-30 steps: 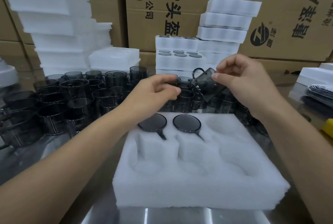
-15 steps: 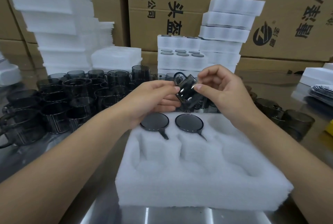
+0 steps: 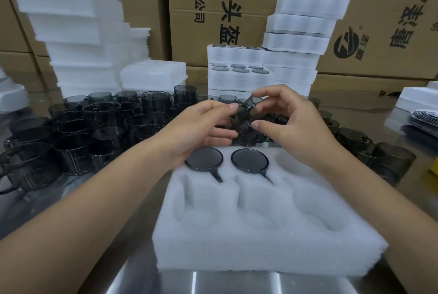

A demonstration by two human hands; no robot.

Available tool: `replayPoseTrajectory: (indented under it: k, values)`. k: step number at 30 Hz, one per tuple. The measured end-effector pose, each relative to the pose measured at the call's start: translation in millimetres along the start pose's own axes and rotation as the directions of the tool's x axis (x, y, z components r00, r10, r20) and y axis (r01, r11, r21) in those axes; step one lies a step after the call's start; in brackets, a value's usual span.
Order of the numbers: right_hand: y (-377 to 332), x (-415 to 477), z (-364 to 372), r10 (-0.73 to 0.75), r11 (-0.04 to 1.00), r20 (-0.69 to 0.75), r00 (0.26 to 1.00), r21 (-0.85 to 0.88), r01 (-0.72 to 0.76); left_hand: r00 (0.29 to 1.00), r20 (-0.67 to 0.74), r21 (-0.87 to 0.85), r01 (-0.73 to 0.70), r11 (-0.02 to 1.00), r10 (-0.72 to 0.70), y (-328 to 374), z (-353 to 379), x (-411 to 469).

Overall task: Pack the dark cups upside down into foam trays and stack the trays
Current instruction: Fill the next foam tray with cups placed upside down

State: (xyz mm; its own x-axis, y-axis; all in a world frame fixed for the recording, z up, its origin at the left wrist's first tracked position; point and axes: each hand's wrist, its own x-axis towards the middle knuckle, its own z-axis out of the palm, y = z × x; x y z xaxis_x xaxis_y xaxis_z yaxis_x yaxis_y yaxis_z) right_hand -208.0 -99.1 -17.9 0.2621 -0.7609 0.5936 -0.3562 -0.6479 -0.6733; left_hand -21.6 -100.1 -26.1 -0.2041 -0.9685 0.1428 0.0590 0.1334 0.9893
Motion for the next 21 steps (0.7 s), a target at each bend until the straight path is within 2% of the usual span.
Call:
replayPoseTrajectory:
  k: [4, 8, 13, 21]
  values:
    - [-1.4, -2.5, -0.6, -0.045, 0.982, 0.046, 0.998, -0.182, 0.052, 1.0, -0.003, 0.041, -0.014, 0.999, 0.014, -0.6, 1.5, -0.6]
    - [-3.3, -3.8, -0.3, -0.157, 0.931, 0.018, 0.987, -0.33, 0.155, 1.0, 0.007, 0.01, 0.001, 1.0, -0.001, 0.1, -0.5, 0.3]
    - [-2.8, -4.4, -0.9, -0.095, 0.945, 0.011, 0.995, -0.314, 0.094, 1.0, 0.02, -0.04, 0.003, 0.999, -0.002, 1.3, -1.3, -0.1]
    - [-1.4, -3.9, 0.4, -0.103, 0.935, 0.073, 0.992, -0.334, 0.121, 0.998, 0.064, -0.094, 0.006, 0.996, 0.0, 1.1, -4.0, -1.0]
